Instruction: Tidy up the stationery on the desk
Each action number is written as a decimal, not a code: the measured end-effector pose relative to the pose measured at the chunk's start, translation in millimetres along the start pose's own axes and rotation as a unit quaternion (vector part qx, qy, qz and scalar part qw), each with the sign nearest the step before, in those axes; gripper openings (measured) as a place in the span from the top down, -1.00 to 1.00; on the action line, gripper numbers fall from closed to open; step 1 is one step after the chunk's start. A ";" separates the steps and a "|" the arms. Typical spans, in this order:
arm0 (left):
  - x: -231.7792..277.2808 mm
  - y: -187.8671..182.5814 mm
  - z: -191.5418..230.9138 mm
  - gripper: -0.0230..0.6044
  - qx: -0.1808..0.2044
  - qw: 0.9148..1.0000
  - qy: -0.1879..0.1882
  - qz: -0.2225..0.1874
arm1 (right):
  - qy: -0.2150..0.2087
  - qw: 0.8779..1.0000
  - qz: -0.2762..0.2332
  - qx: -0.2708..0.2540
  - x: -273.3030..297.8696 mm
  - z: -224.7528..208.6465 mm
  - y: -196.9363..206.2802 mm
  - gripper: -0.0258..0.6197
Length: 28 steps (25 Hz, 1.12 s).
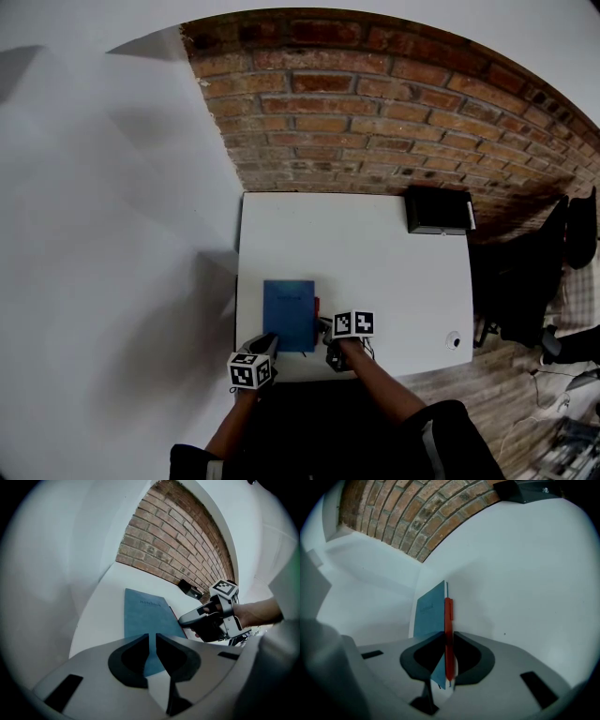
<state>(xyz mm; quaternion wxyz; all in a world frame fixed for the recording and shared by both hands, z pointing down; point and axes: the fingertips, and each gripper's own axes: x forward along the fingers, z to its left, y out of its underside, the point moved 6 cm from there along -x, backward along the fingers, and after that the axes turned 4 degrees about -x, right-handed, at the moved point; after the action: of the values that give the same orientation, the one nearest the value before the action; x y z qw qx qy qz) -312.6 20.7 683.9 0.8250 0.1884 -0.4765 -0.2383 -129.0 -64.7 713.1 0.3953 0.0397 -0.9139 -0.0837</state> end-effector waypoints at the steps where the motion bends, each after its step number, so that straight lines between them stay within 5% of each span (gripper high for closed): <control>1: 0.4 -0.4 -0.2 0.74 0.001 1.000 0.000 0.000 | -0.001 1.000 -0.001 -0.001 -0.4 0.0 -0.2 0.75; 9: 2.3 -6.0 -4.3 0.74 0.010 1.000 0.005 0.001 | -0.005 0.999 -0.039 -0.007 -10.3 -0.2 -11.1 0.73; 15: -0.3 -18.8 -13.7 0.74 0.037 0.999 0.016 -0.021 | 0.016 0.993 -0.118 -0.023 -37.6 -3.0 -17.9 0.73; 23: 1.1 -29.0 -40.5 0.74 0.079 0.995 0.036 -0.042 | 0.112 0.973 -0.159 -0.129 -81.1 5.8 -7.3 0.85; 28: -6.3 -25.5 -56.0 0.74 0.091 0.994 0.034 -0.055 | 0.148 0.946 -0.201 -0.206 -104.1 11.5 6.2 0.85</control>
<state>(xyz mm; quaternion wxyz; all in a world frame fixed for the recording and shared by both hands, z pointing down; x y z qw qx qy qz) -271.7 8.2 639.2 0.8060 0.2968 -0.4566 -0.2320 -66.3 -42.7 632.0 0.5001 0.1525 -0.7811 -0.3415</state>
